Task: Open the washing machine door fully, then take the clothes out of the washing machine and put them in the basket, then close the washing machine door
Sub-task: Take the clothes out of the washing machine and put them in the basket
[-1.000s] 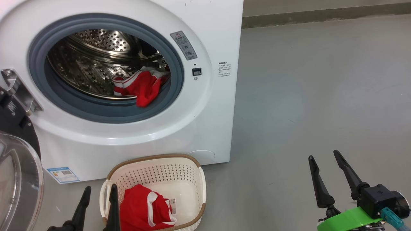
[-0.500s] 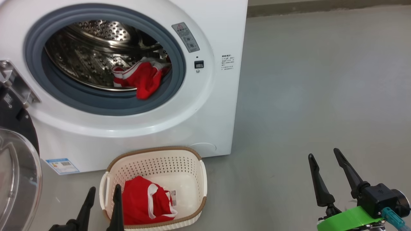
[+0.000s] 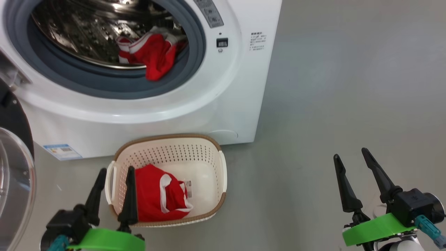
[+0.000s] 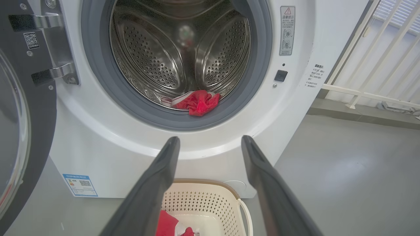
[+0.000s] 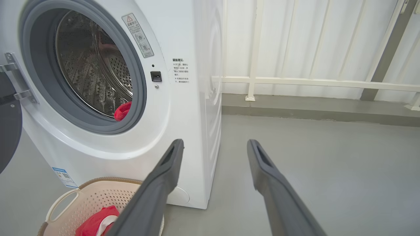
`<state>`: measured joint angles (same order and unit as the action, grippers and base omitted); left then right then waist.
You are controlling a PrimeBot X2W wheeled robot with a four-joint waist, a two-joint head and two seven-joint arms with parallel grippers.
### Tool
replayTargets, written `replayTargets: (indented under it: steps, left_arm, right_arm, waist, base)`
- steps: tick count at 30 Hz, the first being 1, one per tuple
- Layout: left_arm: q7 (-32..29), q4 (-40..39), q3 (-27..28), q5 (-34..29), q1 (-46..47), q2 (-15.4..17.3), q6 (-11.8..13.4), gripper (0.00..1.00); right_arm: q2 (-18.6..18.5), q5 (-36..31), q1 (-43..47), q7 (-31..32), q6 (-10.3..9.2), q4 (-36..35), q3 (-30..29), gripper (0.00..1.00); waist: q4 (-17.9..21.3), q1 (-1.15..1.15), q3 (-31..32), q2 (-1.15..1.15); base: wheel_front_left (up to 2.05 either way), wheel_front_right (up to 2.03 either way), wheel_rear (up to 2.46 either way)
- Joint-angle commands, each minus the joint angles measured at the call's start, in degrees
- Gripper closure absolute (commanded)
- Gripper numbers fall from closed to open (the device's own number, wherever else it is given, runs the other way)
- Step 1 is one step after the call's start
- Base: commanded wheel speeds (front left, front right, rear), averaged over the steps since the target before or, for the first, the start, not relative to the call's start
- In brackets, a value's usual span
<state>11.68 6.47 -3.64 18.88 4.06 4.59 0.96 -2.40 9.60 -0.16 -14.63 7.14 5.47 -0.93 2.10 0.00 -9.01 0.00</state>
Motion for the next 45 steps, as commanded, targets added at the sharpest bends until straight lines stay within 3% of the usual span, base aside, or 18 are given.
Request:
replayTargets:
  steps: [1,11,18,26,31,38,45]
  left_arm:
    - [0.52,-0.31,1.85,0.65,3.27,0.62,-0.32,0.0]
    - [0.36,4.22,2.37,1.73,13.61,2.51,-1.93,0.0]
    - [0.43,9.73,4.26,5.53,24.38,4.49,-4.73,0.0]
    - [0.25,14.96,4.88,6.08,35.58,7.2,-5.34,0.0]
    - [0.48,17.03,5.33,7.23,42.51,8.3,-5.99,0.0]
    - [-1.23,23.21,5.34,11.87,52.9,8.28,-7.48,0.0]
    - [-5.49,30.3,2.63,17.91,60.21,8.47,-8.37,0.0]
  right_arm:
    - [-0.48,0.46,-2.21,-0.37,0.35,-1.51,1.64,0.0]
    - [-0.48,2.1,-4.71,-0.37,0.35,-1.5,2.33,0.0]
    - [-0.48,3.05,-7.03,-0.37,0.35,-0.93,1.34,0.0]
    - [-0.48,3.07,-8.9,-0.37,0.35,-1.44,-0.45,0.0]
    - [-0.48,4.3,-10.16,-0.37,0.35,-2.7,1.38,0.0]
    - [-0.48,4.47,-11.78,-0.37,0.35,-3.72,3.06,0.0]
    - [-0.48,4.04,-12.13,-0.37,0.35,-3.22,3.17,0.0]
  waist:
    - [-0.3,0.0,-3.12,0.0]
    - [0.49,0.0,-9.31,0.0]
    - [1.82,0.0,-13.91,0.0]
    - [2.65,0.0,-19.39,0.0]
    - [2.93,0.0,-23.29,0.0]
    - [2.93,0.0,-27.81,0.0]
    - [3.08,0.0,-28.4,0.0]
  base:
    - [0.0,0.0,0.0]
    - [0.0,0.0,0.0]
    - [0.0,0.0,0.0]
    - [0.0,0.0,0.0]
    - [0.0,0.0,0.0]
    - [0.0,0.0,0.0]
    - [0.0,0.0,0.0]
